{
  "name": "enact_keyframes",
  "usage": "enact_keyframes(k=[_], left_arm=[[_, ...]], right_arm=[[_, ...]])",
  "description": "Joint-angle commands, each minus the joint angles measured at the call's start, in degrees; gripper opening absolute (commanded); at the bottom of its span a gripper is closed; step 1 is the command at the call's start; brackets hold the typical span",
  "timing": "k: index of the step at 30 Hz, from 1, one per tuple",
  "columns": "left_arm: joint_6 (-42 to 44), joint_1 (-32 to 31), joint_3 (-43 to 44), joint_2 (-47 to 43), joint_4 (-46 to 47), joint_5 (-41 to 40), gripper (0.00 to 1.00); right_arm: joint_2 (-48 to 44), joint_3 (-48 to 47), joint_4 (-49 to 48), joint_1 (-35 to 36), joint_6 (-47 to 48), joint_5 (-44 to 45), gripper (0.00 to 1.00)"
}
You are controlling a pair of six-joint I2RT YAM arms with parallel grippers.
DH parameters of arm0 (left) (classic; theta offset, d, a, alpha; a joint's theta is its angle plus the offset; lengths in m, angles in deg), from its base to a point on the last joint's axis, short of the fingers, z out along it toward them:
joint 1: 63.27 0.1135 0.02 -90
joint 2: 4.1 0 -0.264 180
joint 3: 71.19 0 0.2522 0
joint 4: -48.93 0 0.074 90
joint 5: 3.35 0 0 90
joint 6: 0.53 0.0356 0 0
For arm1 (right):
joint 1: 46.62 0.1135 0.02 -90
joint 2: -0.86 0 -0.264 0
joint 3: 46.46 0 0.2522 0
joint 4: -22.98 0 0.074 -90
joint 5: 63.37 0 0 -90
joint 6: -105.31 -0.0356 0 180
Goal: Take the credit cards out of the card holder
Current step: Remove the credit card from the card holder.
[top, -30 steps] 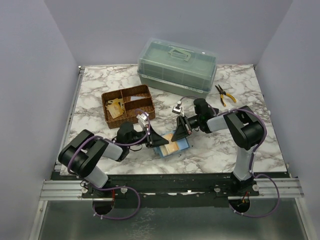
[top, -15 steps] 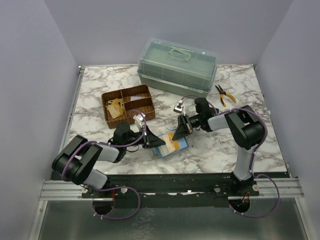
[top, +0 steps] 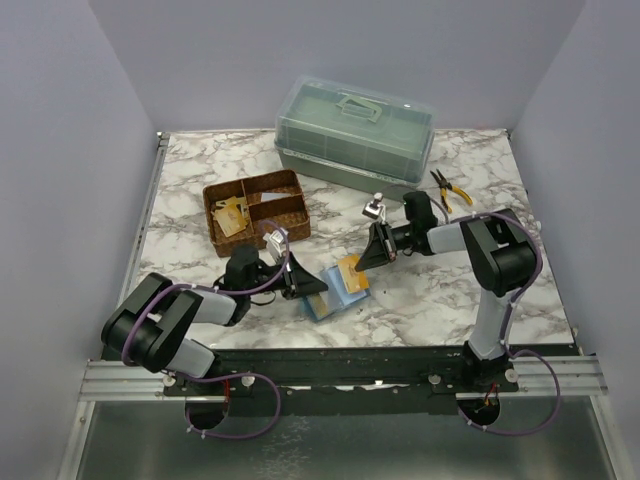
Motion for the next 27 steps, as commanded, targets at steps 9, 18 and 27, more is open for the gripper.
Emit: enact_keyframes(k=[9, 18, 27], left_arm=[[2.5, 0.1, 4.3, 6.9, -6.5, -3.1, 0.00], [2.9, -3.4, 11.9, 14.8, -9.8, -7.5, 0.15], [1.3, -6.8, 14.7, 19.3, -10.4, -13.1, 0.47]], right_arm=[[-5.5, -5.6, 22.3, -3.4, 20.7, 0.6, 0.00], [-6.4, -6.7, 27.5, -3.3, 25.6, 1.3, 0.00], [-6.9, -7.3, 29.0, -3.4, 26.8, 1.6, 0.00]])
